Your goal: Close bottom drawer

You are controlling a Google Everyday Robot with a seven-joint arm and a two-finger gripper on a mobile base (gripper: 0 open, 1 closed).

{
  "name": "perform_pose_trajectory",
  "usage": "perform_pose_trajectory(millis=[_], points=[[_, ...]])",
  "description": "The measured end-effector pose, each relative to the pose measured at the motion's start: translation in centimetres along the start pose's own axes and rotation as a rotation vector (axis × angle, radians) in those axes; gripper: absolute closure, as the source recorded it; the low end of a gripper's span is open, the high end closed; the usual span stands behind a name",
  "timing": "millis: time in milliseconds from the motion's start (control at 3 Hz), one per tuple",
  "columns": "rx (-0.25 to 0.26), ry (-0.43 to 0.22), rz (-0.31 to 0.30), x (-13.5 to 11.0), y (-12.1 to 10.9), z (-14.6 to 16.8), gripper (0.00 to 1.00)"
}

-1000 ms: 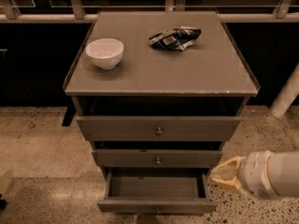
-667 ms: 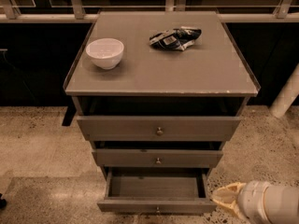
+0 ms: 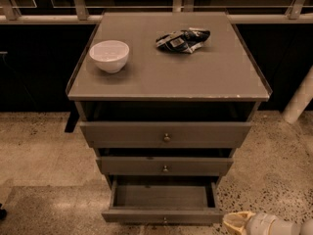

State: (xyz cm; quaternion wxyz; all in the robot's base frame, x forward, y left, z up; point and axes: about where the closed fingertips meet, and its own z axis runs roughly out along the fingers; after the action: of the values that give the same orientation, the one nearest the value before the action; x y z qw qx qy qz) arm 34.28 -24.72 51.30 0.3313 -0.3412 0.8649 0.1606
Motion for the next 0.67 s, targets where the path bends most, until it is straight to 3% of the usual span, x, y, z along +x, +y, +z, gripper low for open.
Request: perform_pose_trajectory(millis=[667], points=[[-0.131, -0.117, 0.147, 6.9, -0.8, 7.9, 1.00]])
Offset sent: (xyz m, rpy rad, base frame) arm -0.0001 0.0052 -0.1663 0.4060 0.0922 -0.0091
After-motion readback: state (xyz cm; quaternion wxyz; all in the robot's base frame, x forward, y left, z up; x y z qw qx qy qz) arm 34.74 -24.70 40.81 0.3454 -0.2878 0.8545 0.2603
